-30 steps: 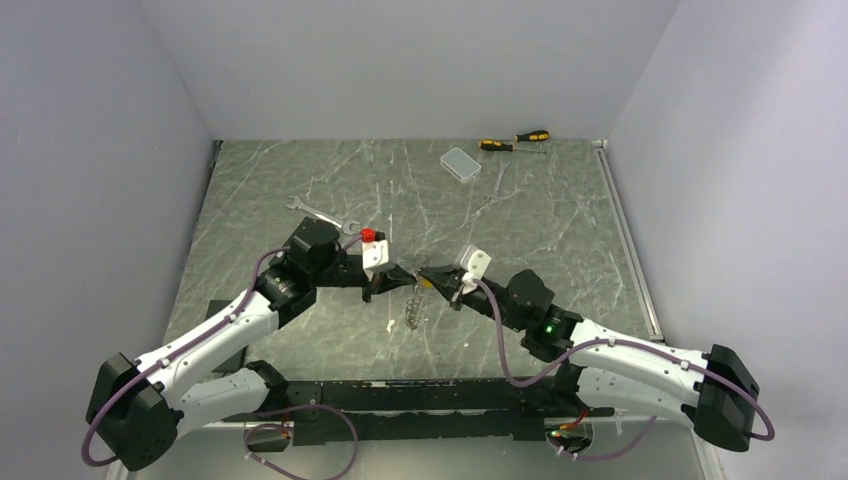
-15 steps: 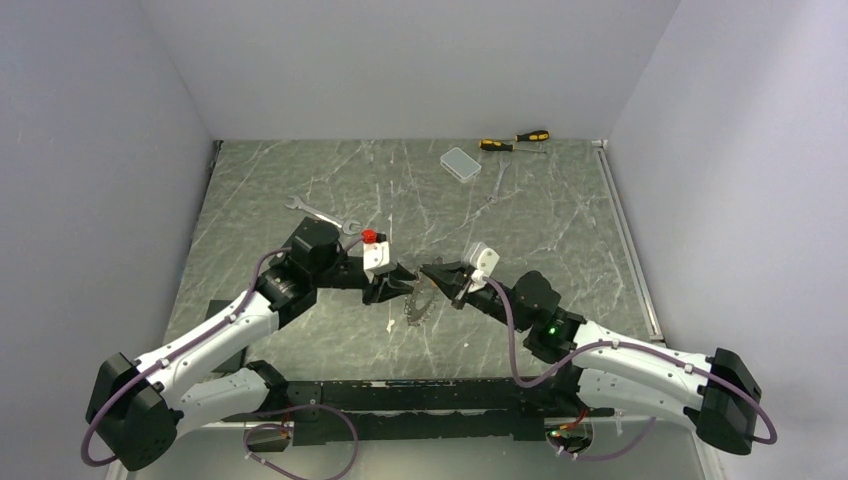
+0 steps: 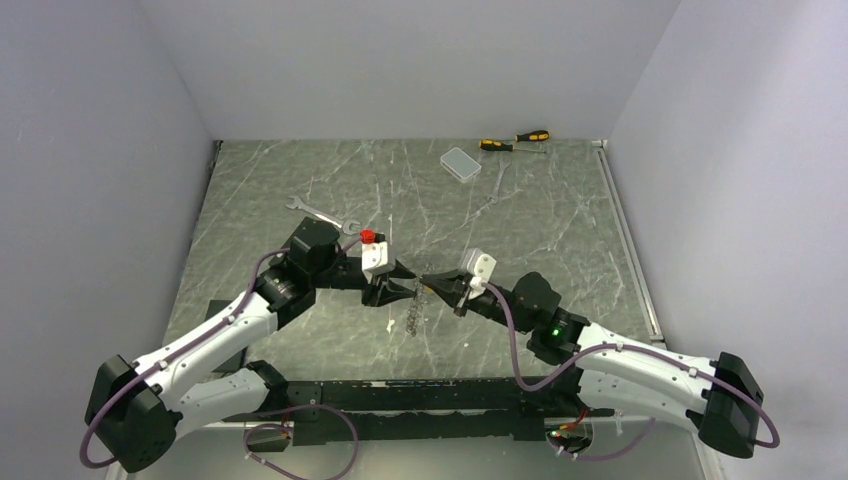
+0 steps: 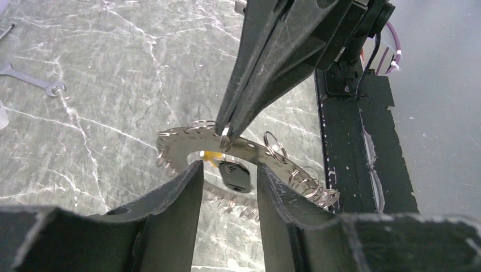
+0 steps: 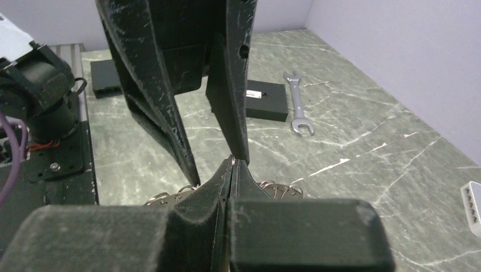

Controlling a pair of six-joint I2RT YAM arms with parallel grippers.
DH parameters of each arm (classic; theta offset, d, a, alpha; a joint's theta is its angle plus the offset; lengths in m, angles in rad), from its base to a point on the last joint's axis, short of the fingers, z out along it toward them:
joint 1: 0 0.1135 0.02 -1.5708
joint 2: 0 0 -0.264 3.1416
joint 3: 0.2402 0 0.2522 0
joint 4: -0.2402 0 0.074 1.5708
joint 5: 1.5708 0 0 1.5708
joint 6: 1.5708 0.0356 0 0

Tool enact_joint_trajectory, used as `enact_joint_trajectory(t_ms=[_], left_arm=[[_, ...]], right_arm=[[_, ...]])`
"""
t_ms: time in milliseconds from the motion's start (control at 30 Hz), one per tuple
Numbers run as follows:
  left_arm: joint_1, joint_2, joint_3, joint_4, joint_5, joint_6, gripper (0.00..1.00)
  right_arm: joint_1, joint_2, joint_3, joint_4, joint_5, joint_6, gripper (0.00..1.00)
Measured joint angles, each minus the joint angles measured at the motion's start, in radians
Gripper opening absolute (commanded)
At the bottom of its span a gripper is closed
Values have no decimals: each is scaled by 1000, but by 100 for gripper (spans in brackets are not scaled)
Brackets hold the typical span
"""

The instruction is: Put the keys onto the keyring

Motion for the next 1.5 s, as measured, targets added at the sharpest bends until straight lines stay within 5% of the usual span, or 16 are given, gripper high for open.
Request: enact_joint_trajectory(t_ms=[433,1067,1500], left_arm=[[9,-27,0,-15,52,5,43],[10,0,0,0,141,-19,34],[10,24,0,17,164,-39,13]], right_arm=[[0,-29,29,-181,-116,-42,0],[0,-37,73,-224,-166,-52,0],[0,-37,73,-227,-182,-53,0]])
